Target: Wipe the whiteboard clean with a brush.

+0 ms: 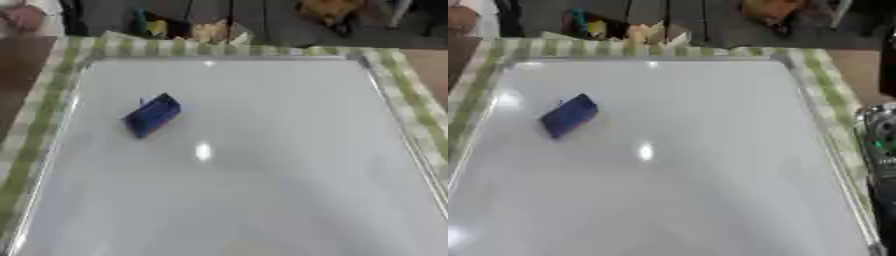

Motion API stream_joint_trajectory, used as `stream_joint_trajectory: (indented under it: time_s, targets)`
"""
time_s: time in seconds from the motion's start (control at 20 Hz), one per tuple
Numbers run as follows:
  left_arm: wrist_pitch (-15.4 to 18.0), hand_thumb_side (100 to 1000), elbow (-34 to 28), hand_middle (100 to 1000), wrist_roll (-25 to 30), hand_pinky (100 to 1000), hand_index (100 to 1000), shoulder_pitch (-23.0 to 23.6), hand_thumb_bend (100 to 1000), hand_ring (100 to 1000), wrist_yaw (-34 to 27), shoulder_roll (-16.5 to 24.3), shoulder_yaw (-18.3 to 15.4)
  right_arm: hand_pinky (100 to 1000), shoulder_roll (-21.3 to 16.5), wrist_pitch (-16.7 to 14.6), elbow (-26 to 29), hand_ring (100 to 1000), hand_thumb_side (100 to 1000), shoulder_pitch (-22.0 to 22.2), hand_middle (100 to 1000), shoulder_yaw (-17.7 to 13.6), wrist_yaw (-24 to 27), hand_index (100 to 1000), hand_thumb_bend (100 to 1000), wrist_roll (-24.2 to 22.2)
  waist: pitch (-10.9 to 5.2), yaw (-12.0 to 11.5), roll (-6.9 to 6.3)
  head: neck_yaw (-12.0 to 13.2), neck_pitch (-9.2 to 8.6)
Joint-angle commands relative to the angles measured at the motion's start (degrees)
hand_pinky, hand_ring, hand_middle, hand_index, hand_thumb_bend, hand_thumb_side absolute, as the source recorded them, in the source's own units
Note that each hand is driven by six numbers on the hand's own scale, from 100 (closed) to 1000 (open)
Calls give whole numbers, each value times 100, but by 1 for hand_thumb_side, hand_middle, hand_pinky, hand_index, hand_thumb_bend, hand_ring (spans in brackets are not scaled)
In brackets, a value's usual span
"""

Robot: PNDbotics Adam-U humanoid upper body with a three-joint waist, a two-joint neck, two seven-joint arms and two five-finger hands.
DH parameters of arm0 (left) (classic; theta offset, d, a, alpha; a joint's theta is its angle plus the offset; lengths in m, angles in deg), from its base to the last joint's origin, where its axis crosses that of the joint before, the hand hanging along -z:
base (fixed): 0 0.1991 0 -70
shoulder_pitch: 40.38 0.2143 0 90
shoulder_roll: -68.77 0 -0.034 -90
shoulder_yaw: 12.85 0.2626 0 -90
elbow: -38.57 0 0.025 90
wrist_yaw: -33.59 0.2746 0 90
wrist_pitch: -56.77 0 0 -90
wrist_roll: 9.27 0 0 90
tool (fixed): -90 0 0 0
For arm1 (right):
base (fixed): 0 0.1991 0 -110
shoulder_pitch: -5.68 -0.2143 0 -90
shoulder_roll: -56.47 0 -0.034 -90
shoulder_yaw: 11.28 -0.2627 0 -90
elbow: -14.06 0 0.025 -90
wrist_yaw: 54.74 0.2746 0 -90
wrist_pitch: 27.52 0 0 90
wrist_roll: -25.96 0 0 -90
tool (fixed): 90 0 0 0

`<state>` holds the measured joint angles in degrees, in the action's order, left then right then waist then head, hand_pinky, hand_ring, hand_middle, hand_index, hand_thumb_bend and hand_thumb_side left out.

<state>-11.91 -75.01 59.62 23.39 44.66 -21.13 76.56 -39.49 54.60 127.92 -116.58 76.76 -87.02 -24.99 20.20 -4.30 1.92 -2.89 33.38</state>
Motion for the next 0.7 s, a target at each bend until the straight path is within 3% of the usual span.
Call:
stream_joint_trajectory:
  time_s: [0.05,0.25,0.35,0.5,0.7]
  targets:
    - [-24,1000,-101,723,-6,570,897,-45,100,728,6,80,-25,789,-91,-19,73,825,957,-55,800,-9,42,830,100,-15,-143,-9,-9,15,3]
    - [-130,997,-101,725,-39,569,896,-138,100,720,185,221,-88,789,-107,-8,73,825,956,-55,799,-8,37,830,100,-30,-150,-9,-9,4,-12]
    - [-347,993,-101,721,-62,554,898,-227,100,682,376,338,-138,790,-111,2,73,825,956,-51,799,-7,39,830,100,-41,-161,-14,-6,-1,6]
    - [-1019,960,-101,708,86,534,895,-414,100,649,816,608,-170,793,-120,9,73,826,956,-48,798,4,42,829,100,-62,-180,-13,-7,8,39]
    - [-2046,938,-101,714,747,535,881,-851,100,653,1550,1164,20,794,-116,30,73,826,957,-23,798,16,53,829,100,-88,-215,1,-28,25,31]
